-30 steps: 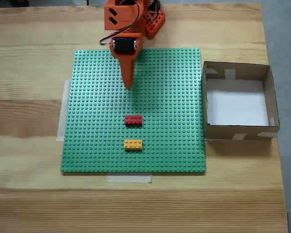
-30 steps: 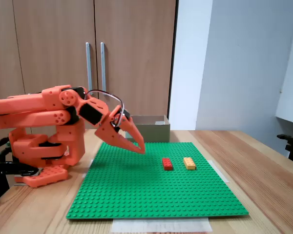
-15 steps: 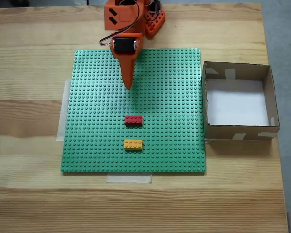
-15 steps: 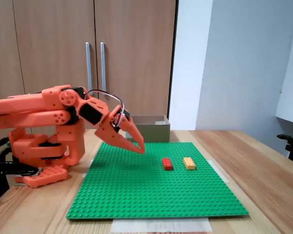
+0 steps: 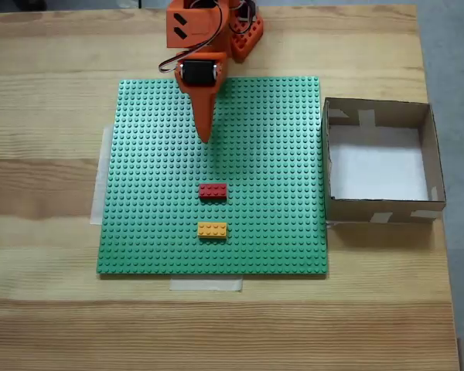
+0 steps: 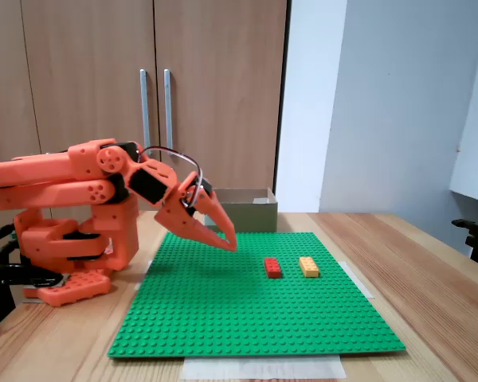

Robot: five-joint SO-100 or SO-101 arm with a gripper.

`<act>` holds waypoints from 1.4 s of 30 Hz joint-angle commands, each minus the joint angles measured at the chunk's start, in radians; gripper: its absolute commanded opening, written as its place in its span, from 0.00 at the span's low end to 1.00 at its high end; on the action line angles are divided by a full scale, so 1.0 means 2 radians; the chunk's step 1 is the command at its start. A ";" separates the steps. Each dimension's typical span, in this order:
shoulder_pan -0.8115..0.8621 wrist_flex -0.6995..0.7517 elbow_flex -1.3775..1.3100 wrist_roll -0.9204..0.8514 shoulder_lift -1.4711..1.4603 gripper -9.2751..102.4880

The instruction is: Pick the red lego block and put it in the box.

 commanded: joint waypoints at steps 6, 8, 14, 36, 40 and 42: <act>-0.005 0.000 0.005 -0.008 0.004 0.07; -0.005 -0.001 0.005 -0.007 0.003 0.07; 0.000 -0.005 -0.002 -0.007 -0.009 0.07; -0.020 0.008 -0.239 -0.008 -0.289 0.08; -0.021 0.026 -0.307 -0.001 -0.352 0.08; -0.019 0.035 -0.340 -0.002 -0.383 0.08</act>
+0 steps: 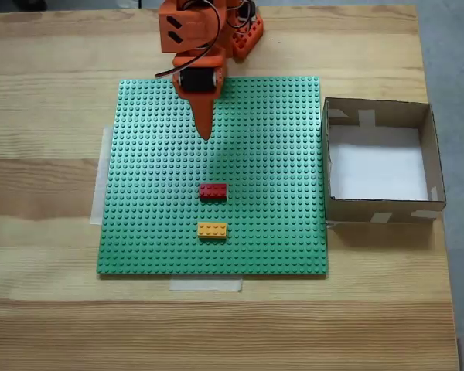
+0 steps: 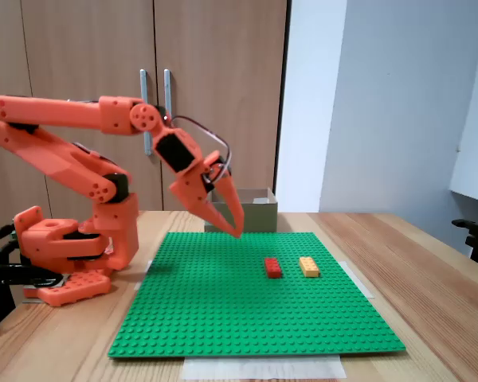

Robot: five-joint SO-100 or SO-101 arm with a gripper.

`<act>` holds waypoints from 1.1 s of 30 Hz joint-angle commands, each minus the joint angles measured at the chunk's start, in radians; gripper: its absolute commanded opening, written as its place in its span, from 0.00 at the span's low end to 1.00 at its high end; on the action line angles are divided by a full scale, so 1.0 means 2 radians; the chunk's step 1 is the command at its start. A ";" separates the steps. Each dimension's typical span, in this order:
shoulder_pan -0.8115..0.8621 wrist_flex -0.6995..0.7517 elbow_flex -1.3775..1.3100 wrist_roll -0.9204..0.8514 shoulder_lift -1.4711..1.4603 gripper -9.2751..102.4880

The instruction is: Pick the red lego block and put it in the box.

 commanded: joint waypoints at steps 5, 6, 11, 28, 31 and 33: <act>0.006 0.025 -0.127 -0.016 -0.100 0.10; 0.009 0.026 -0.136 -0.016 -0.110 0.10; 0.023 0.042 -0.186 -0.031 -0.166 0.14; 0.006 0.160 -0.341 -0.036 -0.337 0.26; 0.000 0.170 -0.367 -0.033 -0.368 0.26; 0.000 0.177 -0.387 -0.028 -0.391 0.26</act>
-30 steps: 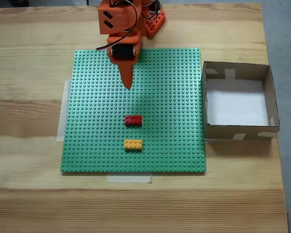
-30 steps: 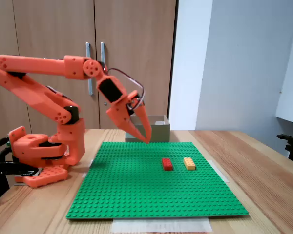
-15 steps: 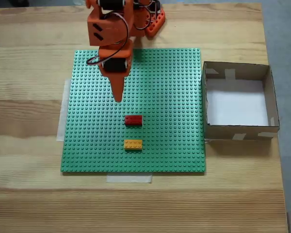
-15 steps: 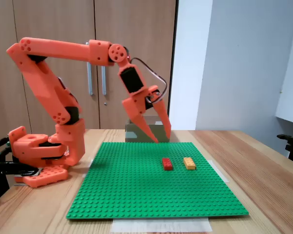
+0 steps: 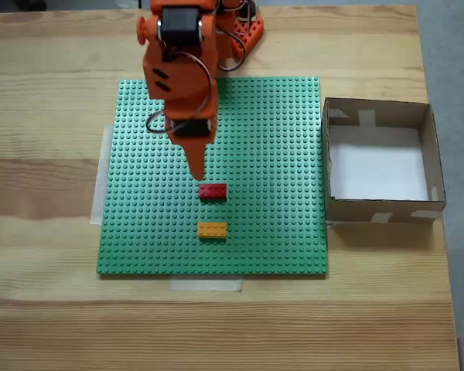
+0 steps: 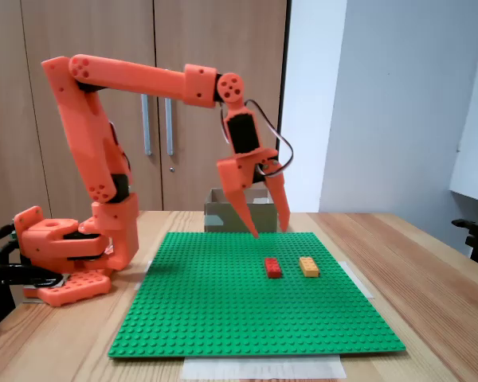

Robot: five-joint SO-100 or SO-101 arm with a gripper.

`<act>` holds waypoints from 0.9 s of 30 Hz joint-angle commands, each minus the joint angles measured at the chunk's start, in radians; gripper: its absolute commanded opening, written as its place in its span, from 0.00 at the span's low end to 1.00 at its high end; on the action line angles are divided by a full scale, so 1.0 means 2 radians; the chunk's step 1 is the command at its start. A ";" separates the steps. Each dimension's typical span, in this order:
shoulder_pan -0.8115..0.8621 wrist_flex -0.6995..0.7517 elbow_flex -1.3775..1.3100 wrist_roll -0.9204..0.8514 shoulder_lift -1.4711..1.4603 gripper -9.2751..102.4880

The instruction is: Pick the red lego block and put it in the box.

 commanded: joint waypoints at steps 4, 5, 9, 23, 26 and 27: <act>0.001 0.010 -0.061 0.007 -0.054 0.27; 0.000 0.008 -0.061 0.006 -0.061 0.28; 0.001 0.005 -0.069 -0.002 -0.088 0.28; -0.007 0.020 -0.139 0.018 -0.175 0.27; -0.012 0.025 -0.133 0.016 -0.177 0.27; -0.015 0.027 -0.130 0.012 -0.179 0.27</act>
